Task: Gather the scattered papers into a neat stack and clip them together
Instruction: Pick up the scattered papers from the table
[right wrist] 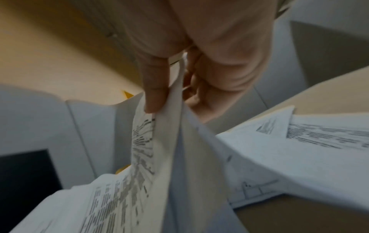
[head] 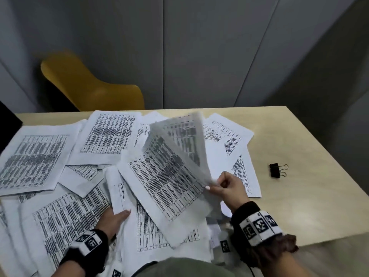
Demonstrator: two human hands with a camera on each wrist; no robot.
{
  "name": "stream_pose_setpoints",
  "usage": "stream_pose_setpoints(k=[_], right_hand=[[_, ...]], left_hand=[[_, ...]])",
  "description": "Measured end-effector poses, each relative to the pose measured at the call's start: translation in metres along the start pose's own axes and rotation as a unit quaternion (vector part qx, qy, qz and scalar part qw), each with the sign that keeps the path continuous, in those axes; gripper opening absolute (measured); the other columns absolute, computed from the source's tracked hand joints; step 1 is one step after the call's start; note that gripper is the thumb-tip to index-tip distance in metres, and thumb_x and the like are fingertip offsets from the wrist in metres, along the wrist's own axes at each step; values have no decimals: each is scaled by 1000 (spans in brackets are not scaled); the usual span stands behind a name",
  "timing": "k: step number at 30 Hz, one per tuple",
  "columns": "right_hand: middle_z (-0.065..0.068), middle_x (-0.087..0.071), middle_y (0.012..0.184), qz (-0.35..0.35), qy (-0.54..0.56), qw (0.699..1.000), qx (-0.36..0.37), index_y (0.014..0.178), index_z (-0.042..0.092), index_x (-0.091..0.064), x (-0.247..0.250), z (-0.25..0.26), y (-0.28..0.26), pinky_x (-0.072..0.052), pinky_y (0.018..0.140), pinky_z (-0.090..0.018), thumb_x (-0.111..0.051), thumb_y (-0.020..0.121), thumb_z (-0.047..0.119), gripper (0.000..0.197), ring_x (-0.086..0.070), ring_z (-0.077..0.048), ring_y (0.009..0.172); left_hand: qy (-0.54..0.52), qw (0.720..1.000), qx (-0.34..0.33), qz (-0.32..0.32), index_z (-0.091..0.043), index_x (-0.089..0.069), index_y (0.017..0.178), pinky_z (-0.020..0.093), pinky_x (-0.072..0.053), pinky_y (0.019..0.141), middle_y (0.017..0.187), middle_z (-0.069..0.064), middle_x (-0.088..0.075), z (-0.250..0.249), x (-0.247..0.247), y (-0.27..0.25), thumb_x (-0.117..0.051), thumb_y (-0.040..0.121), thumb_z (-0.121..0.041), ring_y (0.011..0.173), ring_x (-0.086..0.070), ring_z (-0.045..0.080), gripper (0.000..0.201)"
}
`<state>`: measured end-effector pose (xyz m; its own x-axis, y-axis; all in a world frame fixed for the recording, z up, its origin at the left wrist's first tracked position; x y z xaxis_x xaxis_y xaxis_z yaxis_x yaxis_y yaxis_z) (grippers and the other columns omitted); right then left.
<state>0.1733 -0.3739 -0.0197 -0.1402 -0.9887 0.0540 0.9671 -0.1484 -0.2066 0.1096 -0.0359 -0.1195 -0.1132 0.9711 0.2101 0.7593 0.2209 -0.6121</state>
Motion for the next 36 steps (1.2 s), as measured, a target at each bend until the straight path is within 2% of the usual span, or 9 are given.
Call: stream_pose_setpoints(k=[3,7,14,20,22,24,27,32,36], right_hand=[[5,-49,58,-7,-104,994,35,61,21,-48,-16,0,-4,-35,53,-22,-85,49,12,39,-42,-3,55],[9,-56,63,68,-169,983,27,60,25,-55,-52,-15,-15,-38,61,-22,-77,52,41,28,-50,-5,63],[-7,-63,62,93,-73,993,-31,56,15,-58,-29,-8,-19,-48,65,-35,-75,71,-4,29,-57,-20,62],[-15,-65,95,52,-99,994,-8,79,17,-58,8,0,-20,-53,71,-29,-75,74,14,18,-59,-24,85],[-2,-51,131,137,-252,958,13,119,34,-47,-2,-13,-29,-40,96,-29,-67,63,36,59,-46,-19,121],[4,-12,155,218,-430,876,-6,141,42,-5,-11,-45,-43,-20,114,-37,-55,50,48,104,-8,-17,144],[6,27,149,191,-591,783,-37,141,31,27,-7,-77,-47,2,116,-48,-65,63,44,122,25,-19,139],[-5,-24,150,59,-570,819,-7,149,18,2,6,-66,-31,-23,113,-37,-52,75,29,92,-25,-24,137],[-7,-26,146,27,-579,814,-43,145,25,-19,28,-62,-19,-27,110,-38,-52,72,38,82,-26,-29,133]], left_hand=[[-46,999,6,2,-10,-29,143,48,-26,109,150,14,-31,-4,-3,-6,-55,87,-42,132,-38,34,70],[11,1000,-15,11,-13,-56,119,44,-42,95,121,13,-63,-7,-3,-8,-77,65,-35,104,-59,30,62],[9,1000,-8,-10,-15,-61,108,45,-46,92,111,12,-67,-1,-1,-6,-72,76,-12,99,-62,31,33],[4,999,-32,-17,4,-61,110,34,-44,84,104,21,-66,-9,-2,-8,-66,80,1,89,-61,28,31],[0,999,-33,-15,4,-60,111,33,-43,84,99,18,-65,-11,-2,-10,-66,80,1,88,-60,28,32],[-5,999,-35,-14,3,-59,113,33,-42,84,95,14,-63,-12,-3,-10,-65,81,0,89,-59,27,33],[-12,999,-36,-9,3,-60,112,32,-43,82,93,13,-63,-12,-4,-11,-65,81,0,87,-59,27,31],[-23,999,-37,-2,-2,-61,108,34,-43,84,84,6,-65,-10,-4,-8,-65,81,0,85,-60,25,28],[-33,999,-43,5,-8,-62,103,34,-44,83,83,1,-66,-10,-5,-6,-66,81,-1,83,-61,22,23]])
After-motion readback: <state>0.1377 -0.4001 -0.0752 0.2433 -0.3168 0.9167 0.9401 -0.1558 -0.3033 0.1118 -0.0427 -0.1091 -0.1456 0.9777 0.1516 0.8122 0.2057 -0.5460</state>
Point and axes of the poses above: each hand's wrist, its own y-axis towards the middle knuckle, its own x-axis out of the back of the hand, z = x × y, the point moved 10 cm from there along y, towards the middle knuckle
